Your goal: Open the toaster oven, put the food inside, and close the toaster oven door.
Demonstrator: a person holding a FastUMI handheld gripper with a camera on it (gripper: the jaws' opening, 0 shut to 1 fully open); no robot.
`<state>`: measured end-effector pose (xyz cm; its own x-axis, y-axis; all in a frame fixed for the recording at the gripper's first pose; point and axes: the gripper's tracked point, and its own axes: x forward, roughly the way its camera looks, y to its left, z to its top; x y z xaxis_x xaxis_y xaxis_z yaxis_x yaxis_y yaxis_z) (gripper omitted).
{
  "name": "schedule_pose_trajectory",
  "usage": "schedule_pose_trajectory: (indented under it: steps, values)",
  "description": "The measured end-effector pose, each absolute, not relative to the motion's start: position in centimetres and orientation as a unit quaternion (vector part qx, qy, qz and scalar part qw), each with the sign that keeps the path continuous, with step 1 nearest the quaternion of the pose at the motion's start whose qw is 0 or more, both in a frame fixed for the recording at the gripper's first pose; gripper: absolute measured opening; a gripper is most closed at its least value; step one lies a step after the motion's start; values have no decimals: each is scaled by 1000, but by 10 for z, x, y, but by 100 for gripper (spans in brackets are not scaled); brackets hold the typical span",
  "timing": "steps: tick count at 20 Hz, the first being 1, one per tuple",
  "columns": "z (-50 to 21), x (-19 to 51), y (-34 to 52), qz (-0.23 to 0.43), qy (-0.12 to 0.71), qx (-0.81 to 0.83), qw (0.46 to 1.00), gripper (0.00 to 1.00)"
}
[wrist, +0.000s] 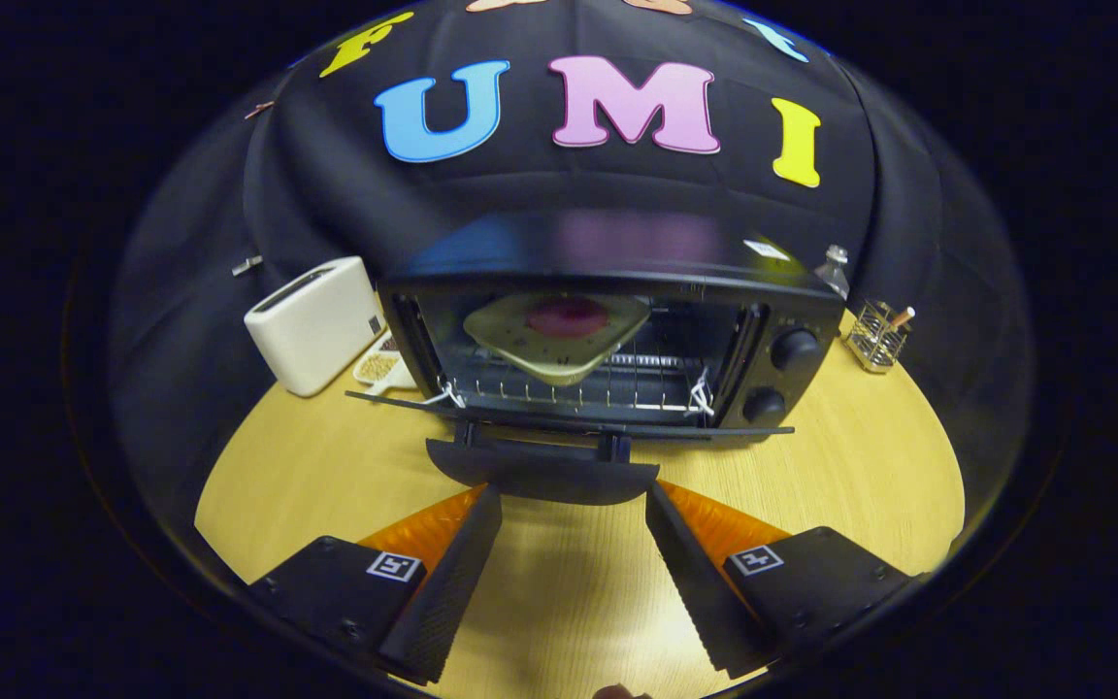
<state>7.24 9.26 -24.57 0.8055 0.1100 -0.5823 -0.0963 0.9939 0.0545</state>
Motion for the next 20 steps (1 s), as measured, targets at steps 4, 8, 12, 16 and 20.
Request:
schedule_pose_trajectory:
  steps: [4, 8, 12, 16, 20]
  values:
    - [-205, 127, 95, 46, 268, 29, 962, 99]
    - [-148, 114, 96, 54, 209, 23, 976, 99]
    - [-101, 93, 72, 50, 156, 18, 986, 99]
    - [-47, 54, 40, 35, 103, 1, 994, 99]
    - [-31, 11, 27, 16, 89, 21, 996, 99]
